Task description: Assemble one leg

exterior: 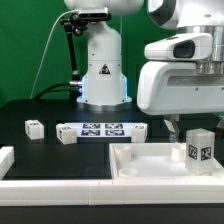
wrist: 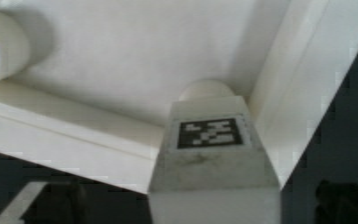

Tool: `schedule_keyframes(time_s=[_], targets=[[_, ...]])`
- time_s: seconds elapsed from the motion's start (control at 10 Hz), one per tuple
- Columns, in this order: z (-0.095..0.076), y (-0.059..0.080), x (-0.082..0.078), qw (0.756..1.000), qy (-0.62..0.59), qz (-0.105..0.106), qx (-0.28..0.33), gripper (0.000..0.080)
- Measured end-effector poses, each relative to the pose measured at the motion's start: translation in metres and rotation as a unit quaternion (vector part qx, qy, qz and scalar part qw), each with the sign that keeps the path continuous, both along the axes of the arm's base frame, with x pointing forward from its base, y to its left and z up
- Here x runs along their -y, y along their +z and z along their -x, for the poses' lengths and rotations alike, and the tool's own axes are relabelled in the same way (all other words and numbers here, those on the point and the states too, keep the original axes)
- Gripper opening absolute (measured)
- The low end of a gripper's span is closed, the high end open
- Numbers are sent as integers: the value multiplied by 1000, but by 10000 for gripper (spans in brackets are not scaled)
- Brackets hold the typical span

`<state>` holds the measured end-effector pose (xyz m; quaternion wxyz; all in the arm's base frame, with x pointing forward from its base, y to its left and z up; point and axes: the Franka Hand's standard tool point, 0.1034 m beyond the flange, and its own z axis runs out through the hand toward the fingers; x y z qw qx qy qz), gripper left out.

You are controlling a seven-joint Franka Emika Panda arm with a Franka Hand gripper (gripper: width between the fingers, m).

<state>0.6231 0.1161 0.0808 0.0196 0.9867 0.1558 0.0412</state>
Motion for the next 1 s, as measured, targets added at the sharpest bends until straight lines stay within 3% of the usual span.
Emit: schedule_keyframes(time_s=[0.1, 0.2, 0.3, 0.4, 0.6, 0.8, 1.0], targets=[[0, 0, 0, 1000, 0, 0, 0, 535], [0, 0, 0, 1000, -1, 0, 0, 349], [0, 0, 0, 1000, -9, -2, 0, 349], [0, 0, -1, 1000, -12, -2, 0, 296], [0, 0, -1, 993, -116, -25, -1, 296], [1, 0, -3, 971, -236, -46, -5, 295], [2, -2, -3, 926, -373, -66, -11, 293]])
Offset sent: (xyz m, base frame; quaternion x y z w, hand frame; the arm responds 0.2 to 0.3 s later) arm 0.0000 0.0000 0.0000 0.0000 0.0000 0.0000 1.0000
